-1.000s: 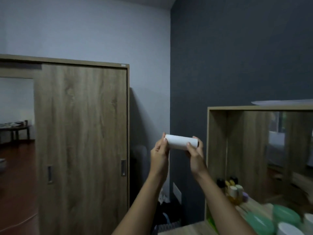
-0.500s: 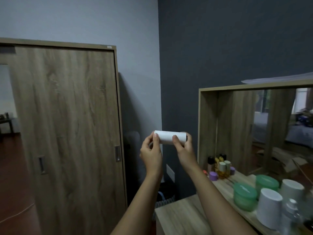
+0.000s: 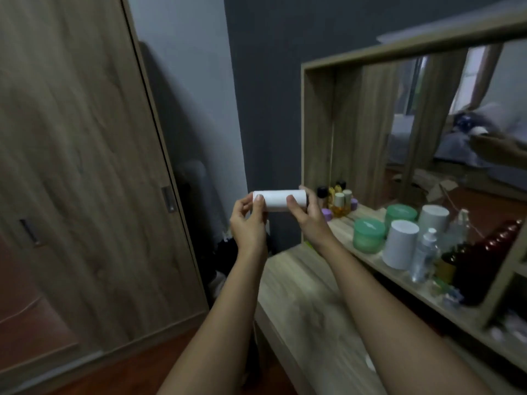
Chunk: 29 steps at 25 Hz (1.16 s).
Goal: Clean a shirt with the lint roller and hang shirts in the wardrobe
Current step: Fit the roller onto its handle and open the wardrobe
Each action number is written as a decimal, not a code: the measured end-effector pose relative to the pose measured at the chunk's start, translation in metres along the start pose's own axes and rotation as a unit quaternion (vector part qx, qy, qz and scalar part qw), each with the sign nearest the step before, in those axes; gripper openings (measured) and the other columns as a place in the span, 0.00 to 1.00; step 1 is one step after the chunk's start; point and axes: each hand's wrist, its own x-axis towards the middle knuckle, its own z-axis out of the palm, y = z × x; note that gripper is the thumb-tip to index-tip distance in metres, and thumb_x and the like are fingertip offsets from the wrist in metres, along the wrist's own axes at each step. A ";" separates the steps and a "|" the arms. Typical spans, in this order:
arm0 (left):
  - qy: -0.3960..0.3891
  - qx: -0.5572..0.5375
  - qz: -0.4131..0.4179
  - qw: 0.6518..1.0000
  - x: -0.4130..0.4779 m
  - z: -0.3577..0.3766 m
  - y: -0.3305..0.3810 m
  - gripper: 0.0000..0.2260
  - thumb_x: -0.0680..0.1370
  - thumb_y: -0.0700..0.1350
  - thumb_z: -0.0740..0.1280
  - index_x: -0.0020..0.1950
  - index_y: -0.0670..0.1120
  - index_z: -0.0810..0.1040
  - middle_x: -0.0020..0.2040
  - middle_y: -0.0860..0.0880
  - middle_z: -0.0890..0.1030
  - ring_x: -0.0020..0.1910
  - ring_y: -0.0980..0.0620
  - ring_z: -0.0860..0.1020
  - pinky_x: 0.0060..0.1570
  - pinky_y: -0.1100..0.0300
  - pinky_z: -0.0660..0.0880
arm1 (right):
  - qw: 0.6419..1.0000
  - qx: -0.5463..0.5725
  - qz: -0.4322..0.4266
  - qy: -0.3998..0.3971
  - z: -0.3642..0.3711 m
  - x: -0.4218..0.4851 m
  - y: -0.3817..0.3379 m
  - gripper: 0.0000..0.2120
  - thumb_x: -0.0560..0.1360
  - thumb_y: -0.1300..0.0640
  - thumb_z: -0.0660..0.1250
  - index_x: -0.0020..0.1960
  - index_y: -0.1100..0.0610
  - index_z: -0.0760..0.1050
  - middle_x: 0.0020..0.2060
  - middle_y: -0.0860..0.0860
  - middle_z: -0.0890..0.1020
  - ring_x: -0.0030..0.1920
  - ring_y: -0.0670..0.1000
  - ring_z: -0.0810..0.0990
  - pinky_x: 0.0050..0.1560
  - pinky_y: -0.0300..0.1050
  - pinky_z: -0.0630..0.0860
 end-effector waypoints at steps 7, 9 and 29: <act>0.088 -0.055 -0.149 0.983 -0.024 -0.009 -0.069 0.02 0.78 0.40 0.64 0.46 0.44 0.75 0.45 0.49 0.76 0.51 0.49 0.76 0.53 0.54 0.78 | 0.921 -0.333 0.197 -0.035 -0.103 -0.049 0.158 0.21 0.76 0.61 0.60 0.69 0.60 0.68 0.67 0.59 0.72 0.66 0.58 0.71 0.63 0.45 0.67; 0.087 -0.041 -0.165 0.982 -0.032 -0.014 -0.083 0.03 0.78 0.41 0.64 0.50 0.43 0.75 0.47 0.50 0.76 0.54 0.49 0.76 0.52 0.57 0.78 | 0.872 -0.400 0.254 -0.121 -0.122 -0.079 0.198 0.24 0.73 0.64 0.62 0.69 0.59 0.68 0.69 0.59 0.69 0.68 0.58 0.68 0.65 0.45 0.66; 0.085 -0.041 -0.217 0.972 -0.046 -0.010 -0.120 0.12 0.78 0.40 0.64 0.60 0.39 0.75 0.54 0.47 0.76 0.60 0.45 0.76 0.49 0.61 0.79 | 0.760 -0.572 0.227 -0.209 -0.145 -0.124 0.279 0.18 0.76 0.64 0.60 0.65 0.59 0.71 0.63 0.60 0.73 0.63 0.58 0.72 0.62 0.44 0.69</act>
